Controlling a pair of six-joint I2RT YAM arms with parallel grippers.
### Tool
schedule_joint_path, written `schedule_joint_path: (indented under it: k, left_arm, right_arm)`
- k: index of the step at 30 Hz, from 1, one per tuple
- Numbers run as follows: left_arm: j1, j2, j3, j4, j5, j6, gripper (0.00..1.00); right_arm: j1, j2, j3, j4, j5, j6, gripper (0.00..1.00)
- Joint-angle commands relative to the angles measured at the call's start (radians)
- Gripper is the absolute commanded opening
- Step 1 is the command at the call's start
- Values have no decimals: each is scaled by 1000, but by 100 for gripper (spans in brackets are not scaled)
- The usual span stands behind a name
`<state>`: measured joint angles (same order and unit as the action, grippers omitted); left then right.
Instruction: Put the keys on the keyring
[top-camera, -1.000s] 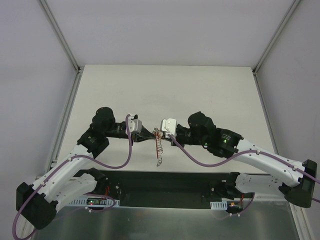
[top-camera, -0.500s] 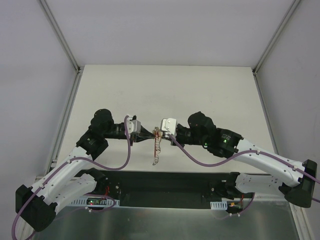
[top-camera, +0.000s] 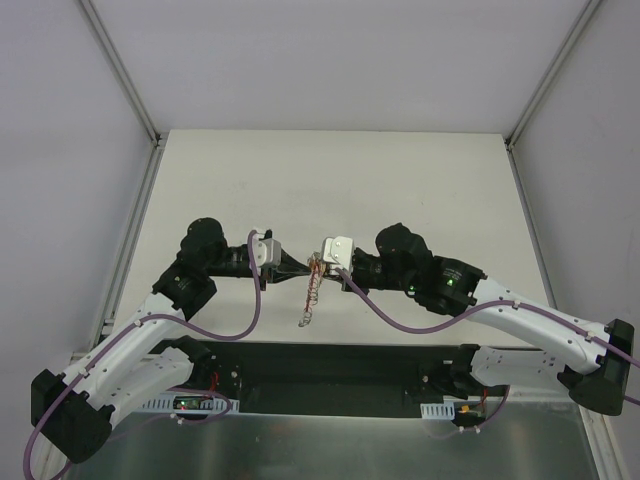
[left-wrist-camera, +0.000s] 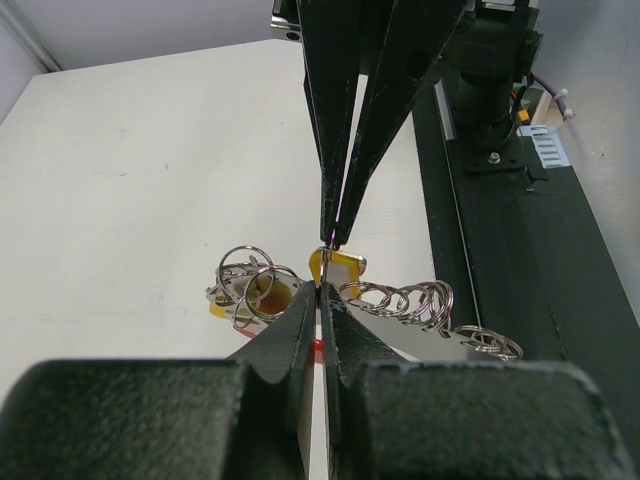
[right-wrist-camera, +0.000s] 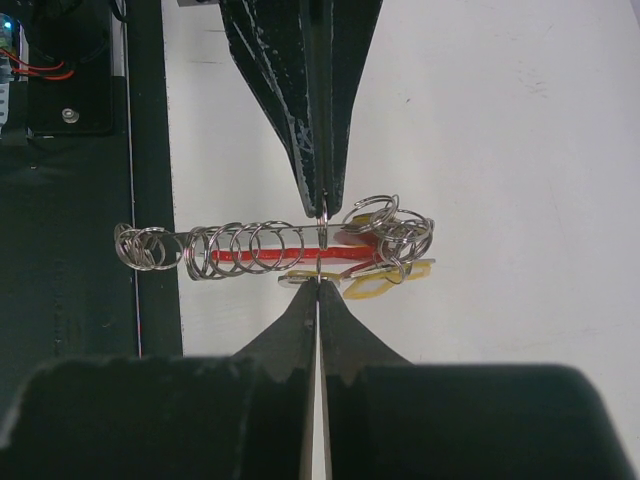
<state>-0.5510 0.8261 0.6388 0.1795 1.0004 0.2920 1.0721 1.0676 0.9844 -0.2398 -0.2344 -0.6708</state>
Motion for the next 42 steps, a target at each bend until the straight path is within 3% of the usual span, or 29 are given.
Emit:
schedule_joint_path:
  k: [1,42]
  left_arm:
    - [-7,-13,1,72,17,-14,0]
    - [-9,-12,1,80,23,-28,0]
  right_arm:
    - [6,-17,37,33,-16,7,1]
    - [5,-17,23,27,14,19,1]
